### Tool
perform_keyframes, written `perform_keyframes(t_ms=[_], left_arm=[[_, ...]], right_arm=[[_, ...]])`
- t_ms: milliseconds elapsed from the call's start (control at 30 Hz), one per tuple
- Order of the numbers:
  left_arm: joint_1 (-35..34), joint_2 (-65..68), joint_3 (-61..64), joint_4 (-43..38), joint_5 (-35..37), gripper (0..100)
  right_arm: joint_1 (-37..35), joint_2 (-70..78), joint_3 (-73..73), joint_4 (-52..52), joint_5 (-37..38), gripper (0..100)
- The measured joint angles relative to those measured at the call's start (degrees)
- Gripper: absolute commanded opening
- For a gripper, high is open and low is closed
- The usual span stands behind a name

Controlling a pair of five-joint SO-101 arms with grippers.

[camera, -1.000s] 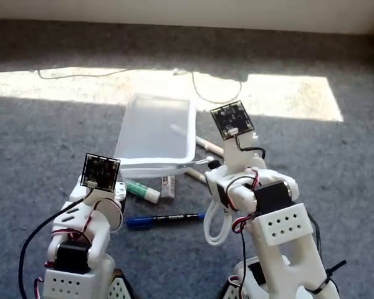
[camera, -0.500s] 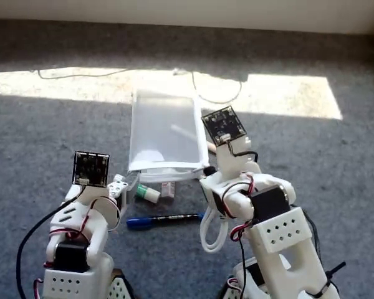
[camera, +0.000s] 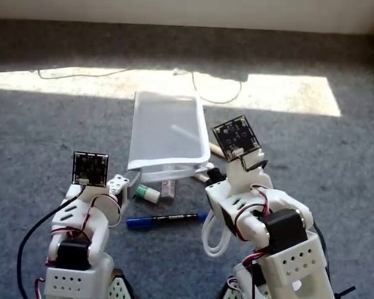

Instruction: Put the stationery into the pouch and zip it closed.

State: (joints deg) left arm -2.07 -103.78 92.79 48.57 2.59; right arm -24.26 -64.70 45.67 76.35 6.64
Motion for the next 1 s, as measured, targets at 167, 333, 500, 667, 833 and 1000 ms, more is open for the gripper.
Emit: perform_keyframes(t_ms=[167,333,500,667,833,1000], left_arm=[[1.41,0.09,2.73,-4.04,-0.44,14],[2.37,0.09,2.73,-5.1,-5.54,5],[2.46,0.09,1.85,-4.4,-6.07,1],[2.46,0.09,-3.69,1.14,-5.98,1],[2.29,0.09,-7.21,4.75,-6.07,1],[2.37,0.09,-9.49,7.21,-6.07,1]], right_arm=[[-2.64,0.0,0.0,0.53,0.0,0.5],[-2.9,-0.09,0.0,0.53,0.0,0.6],[-3.25,-0.7,0.0,0.53,0.0,0.6],[-3.25,-0.7,0.0,0.53,0.0,2.2],[-3.25,-0.7,0.0,0.53,0.0,15.8],[-3.25,-0.79,0.0,0.53,0.0,19.4]])
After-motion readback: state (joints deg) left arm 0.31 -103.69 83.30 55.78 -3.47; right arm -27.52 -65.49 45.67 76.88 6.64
